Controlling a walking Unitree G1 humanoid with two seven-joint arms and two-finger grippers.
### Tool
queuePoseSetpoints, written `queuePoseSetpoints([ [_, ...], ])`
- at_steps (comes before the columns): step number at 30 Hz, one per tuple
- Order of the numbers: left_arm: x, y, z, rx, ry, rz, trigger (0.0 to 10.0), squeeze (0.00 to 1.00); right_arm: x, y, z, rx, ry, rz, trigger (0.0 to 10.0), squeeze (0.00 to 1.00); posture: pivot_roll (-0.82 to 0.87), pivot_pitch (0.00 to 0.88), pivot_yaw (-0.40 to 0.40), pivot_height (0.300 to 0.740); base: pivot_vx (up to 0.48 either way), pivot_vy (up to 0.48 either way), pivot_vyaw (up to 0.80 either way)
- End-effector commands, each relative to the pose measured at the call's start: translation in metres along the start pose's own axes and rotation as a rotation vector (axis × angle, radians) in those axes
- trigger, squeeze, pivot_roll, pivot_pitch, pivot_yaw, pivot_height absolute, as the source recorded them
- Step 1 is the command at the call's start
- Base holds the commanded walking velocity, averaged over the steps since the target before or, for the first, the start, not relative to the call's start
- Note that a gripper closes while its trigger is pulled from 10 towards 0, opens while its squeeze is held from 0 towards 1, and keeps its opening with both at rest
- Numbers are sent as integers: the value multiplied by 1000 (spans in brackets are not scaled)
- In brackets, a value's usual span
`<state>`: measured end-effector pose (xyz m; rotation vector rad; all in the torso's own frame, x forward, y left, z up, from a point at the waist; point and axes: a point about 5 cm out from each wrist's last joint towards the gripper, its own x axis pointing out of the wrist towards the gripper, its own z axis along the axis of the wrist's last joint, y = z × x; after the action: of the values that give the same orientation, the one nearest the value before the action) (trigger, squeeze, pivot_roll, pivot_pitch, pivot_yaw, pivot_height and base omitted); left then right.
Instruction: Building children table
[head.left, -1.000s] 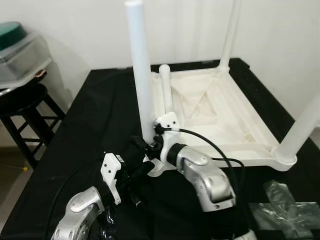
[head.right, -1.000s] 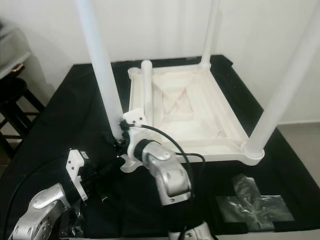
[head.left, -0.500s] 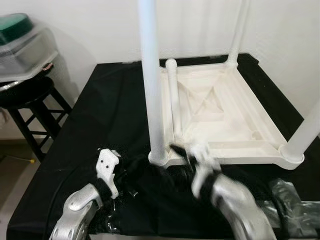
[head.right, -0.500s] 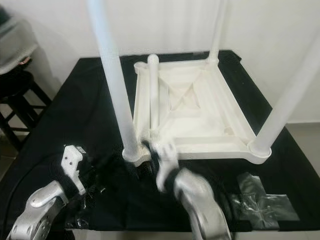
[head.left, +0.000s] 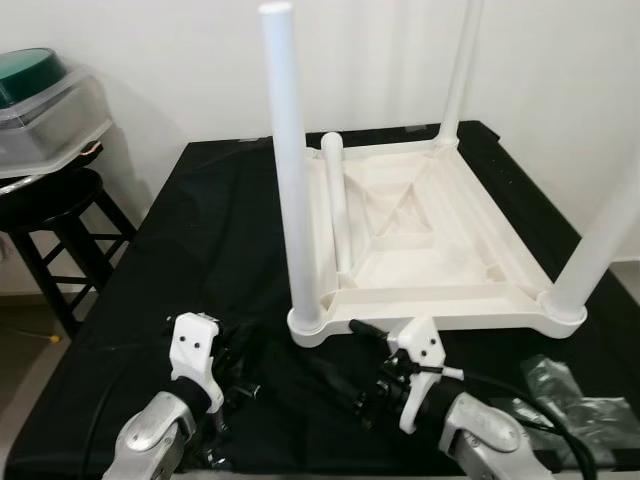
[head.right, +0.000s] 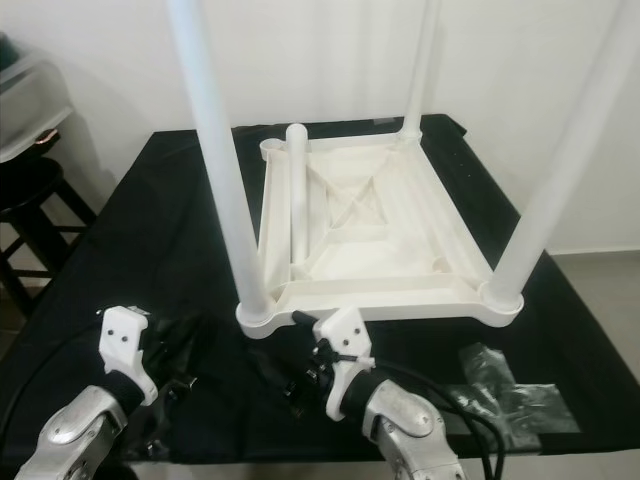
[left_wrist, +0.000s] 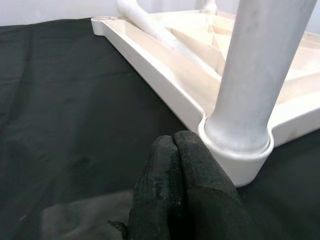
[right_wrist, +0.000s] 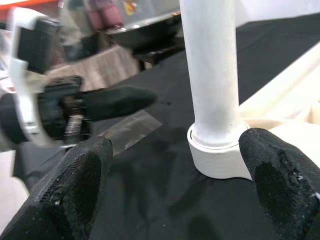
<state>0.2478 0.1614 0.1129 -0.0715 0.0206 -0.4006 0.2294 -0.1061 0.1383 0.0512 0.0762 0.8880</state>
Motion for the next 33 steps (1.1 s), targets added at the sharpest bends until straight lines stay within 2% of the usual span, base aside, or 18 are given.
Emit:
queuePoseSetpoints([
  [1,-2,0,-2,-24,11,24,10000,0,-1,2,0,-6,-6,53,10000,0,-53,95,74,740,0,-480,0],
  [7,-1,0,-4,-41,24,42,10000,0,-1,9,-2,29,3,165,10000,0,-50,94,75,740,0,-480,0],
  [19,3,3,-2,-46,21,47,10000,0,1,6,-4,49,12,225,10000,0,-52,84,78,740,0,-480,0],
  [29,6,3,0,-40,15,54,10000,0,0,1,-5,74,-1,221,10000,0,-60,79,81,740,0,-480,0],
  [31,8,2,0,-35,11,56,10000,0,1,-5,-5,74,-15,188,10000,0,-63,81,74,740,0,-480,0],
  [33,9,1,0,-34,9,58,10000,0,3,-16,-6,22,-12,99,10000,0,-66,84,67,740,0,-480,0],
])
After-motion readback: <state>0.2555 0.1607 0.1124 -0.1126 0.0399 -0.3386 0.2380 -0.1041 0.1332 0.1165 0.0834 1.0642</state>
